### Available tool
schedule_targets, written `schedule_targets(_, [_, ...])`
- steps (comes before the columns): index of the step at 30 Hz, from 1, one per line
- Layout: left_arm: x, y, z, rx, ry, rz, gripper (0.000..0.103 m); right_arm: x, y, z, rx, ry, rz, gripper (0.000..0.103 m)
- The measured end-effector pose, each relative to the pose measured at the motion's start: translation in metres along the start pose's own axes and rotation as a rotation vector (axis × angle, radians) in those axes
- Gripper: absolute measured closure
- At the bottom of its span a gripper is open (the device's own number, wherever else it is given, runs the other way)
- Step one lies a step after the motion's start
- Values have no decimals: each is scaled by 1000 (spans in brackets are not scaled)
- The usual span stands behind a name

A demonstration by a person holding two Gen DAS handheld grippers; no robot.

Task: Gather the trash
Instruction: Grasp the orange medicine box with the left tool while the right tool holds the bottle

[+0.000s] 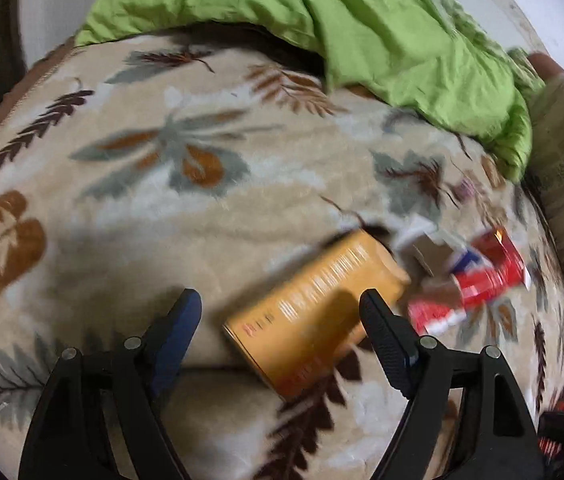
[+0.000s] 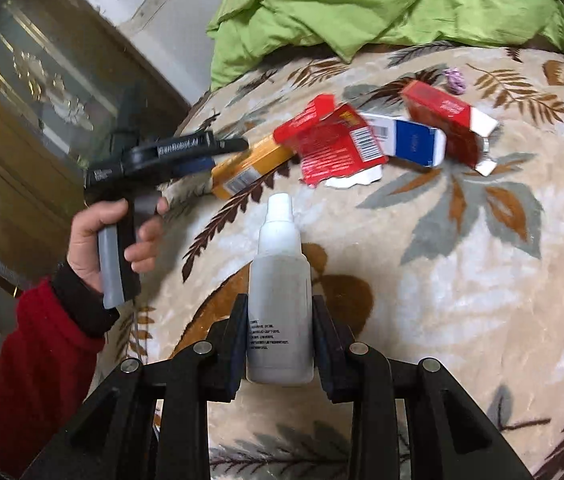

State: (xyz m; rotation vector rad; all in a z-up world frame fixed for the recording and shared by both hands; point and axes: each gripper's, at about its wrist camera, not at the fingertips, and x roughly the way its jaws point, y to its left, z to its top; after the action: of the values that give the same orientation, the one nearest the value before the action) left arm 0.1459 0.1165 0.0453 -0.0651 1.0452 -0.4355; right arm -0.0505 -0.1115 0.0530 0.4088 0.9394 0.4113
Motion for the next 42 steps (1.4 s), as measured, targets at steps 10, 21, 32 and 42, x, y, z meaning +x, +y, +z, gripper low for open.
schedule_targets(10, [-6,-56,-41,252,36,21,23,-5,-13,3,38,-19,-32,71])
schedule_targets(21, [29,-62,-17,165,36,187,52,-4,-13,0,31,-19,-60,71])
schedule_targets(32, [-29,-85,-86,37,9,80,53,-21,-8,-11,19,-53,-115,71])
schedule_targets(42, [-50,-122,-155,27,62,105,53,-35,-10,-39,49,-26,-156,71])
